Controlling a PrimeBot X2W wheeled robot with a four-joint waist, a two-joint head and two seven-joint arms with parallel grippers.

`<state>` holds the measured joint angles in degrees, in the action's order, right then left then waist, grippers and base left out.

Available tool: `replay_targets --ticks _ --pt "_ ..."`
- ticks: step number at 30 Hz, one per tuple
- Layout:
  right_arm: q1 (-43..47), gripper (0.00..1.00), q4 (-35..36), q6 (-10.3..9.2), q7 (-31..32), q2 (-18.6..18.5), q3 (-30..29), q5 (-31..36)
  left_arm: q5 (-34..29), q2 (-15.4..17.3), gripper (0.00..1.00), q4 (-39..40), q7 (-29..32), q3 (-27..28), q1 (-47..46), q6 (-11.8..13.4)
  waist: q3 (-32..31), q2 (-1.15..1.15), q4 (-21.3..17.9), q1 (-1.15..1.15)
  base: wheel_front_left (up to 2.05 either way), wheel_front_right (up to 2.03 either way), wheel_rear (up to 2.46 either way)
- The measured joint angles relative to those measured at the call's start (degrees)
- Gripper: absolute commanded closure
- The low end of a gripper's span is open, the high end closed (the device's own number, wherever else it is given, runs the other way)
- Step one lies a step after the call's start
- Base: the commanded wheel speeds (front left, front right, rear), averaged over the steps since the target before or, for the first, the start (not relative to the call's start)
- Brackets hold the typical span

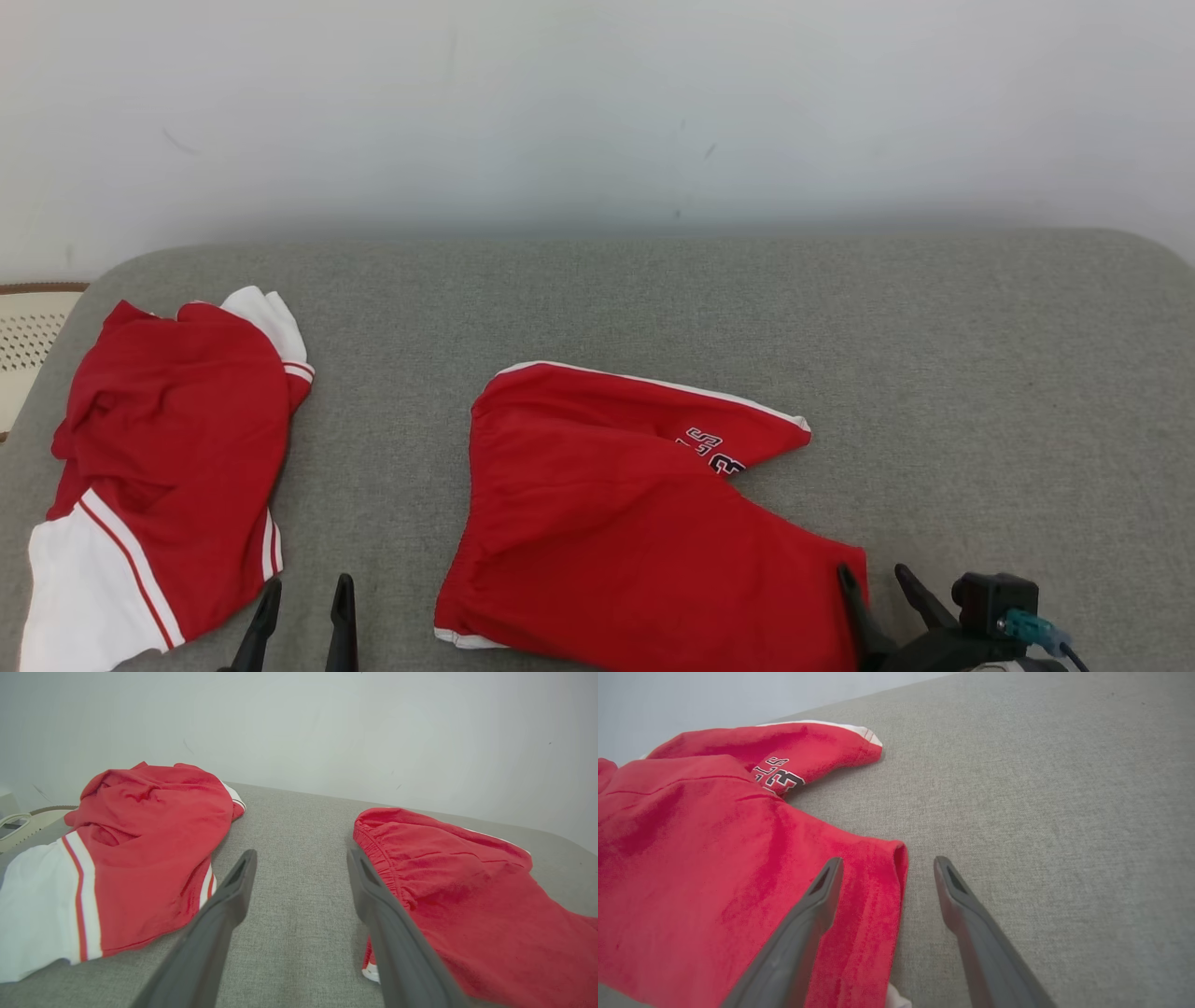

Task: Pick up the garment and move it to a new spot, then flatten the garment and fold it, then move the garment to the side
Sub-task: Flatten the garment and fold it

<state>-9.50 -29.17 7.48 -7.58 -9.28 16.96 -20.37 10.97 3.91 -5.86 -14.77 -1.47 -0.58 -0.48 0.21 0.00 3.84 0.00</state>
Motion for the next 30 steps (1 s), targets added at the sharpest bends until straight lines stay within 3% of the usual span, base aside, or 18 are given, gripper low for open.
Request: replay_targets --ticks 8,10,11,12,13,21,30 --pt "-4.8 0.0 -6.6 0.0 1.1 -1.2 2.4 -1.2 -0.5 -0.7 0.0 -0.1 0.0 0.4 0.0 -0.9 0.5 0.0 1.2 0.0 0.0 0.0 0.0" --pt "-6.0 0.05 -8.8 0.0 1.5 -1.2 3.0 -1.5 -0.5 -0.8 0.0 -0.1 0.0 0.5 0.0 -1.0 0.7 0.0 1.6 0.0 0.0 0.0 0.0" --pt "-6.5 0.56 -9.9 0.0 1.5 -1.3 3.4 -1.5 -0.6 -0.8 0.0 -0.1 0.0 0.5 0.0 -1.0 0.8 0.0 1.8 0.0 0.0 0.0 0.0" --pt "-6.9 0.75 -10.6 0.0 0.8 -1.4 3.4 -1.5 -0.6 -0.8 0.0 -0.1 0.0 0.5 -0.1 -1.0 0.9 0.0 2.0 0.0 0.0 0.0 0.0" --pt "-7.5 1.0 -11.2 0.0 0.1 -1.4 3.5 -1.5 -0.6 -0.9 0.0 -0.1 0.0 0.5 -0.1 -1.0 1.0 0.0 2.2 0.0 0.0 0.0 0.0" --pt "-11.5 1.0 -13.1 0.0 -4.0 -2.3 4.3 -1.4 -0.6 -1.0 0.0 -0.2 0.0 1.0 -0.1 -1.4 1.5 0.0 2.6 0.0 0.0 0.0 0.0" --pt "-20.1 1.0 -15.9 0.0 -2.5 -3.3 6.9 -2.9 0.0 -1.0 0.0 -0.6 0.0 0.7 -0.7 -1.4 2.4 0.0 3.2 0.0 0.0 0.0 0.0"
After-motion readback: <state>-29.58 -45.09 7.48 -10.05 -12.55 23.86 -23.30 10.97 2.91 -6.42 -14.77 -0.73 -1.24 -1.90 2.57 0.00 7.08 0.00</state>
